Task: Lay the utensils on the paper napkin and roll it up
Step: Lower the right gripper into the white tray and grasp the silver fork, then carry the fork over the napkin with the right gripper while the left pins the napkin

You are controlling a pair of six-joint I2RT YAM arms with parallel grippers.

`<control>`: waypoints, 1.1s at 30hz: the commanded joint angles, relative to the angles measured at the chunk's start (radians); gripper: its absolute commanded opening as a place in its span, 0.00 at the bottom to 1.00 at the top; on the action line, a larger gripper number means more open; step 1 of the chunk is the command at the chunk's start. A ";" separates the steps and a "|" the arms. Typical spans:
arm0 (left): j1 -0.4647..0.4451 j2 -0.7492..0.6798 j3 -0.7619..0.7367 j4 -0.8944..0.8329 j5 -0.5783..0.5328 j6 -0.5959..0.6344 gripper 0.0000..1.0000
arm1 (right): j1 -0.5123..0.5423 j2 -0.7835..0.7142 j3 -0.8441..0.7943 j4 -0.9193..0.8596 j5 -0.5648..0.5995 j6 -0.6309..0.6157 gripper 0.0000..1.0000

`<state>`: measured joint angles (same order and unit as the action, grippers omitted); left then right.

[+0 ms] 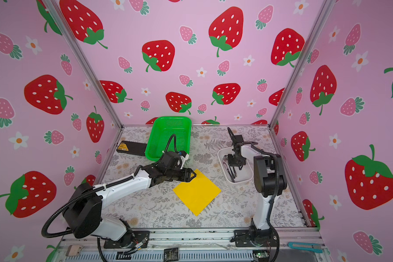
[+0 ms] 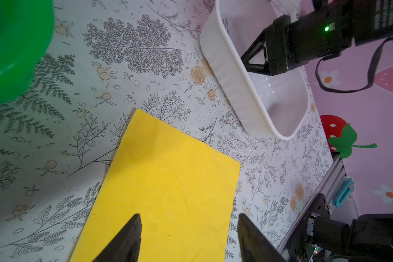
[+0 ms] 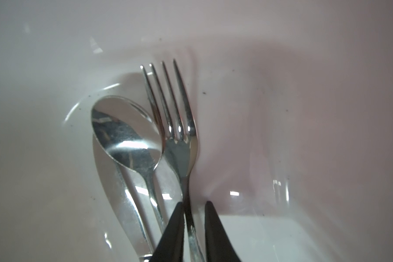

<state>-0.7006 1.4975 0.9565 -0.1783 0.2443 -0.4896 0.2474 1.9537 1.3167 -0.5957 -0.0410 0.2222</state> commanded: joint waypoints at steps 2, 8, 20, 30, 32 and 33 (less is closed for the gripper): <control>-0.002 -0.024 0.036 -0.029 -0.033 0.011 0.68 | -0.006 0.061 0.004 -0.108 0.126 -0.042 0.15; 0.000 -0.044 0.030 -0.046 -0.061 0.025 0.69 | -0.006 0.109 0.040 -0.198 0.046 -0.074 0.16; 0.028 -0.104 0.000 -0.072 -0.072 0.052 0.69 | -0.006 0.209 0.112 -0.290 0.043 -0.086 0.10; 0.065 -0.164 -0.057 -0.051 -0.068 0.041 0.70 | -0.006 0.055 0.196 -0.296 0.140 -0.044 0.02; 0.070 -0.168 -0.065 -0.043 -0.064 0.039 0.71 | -0.006 0.000 0.206 -0.301 0.150 -0.027 0.03; 0.070 -0.166 -0.068 -0.044 -0.059 0.039 0.71 | -0.006 -0.034 0.206 -0.303 0.151 -0.021 0.02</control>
<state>-0.6357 1.3483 0.9028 -0.2359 0.1905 -0.4500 0.2462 2.0289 1.5021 -0.8444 0.0772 0.1822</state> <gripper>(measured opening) 0.706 0.078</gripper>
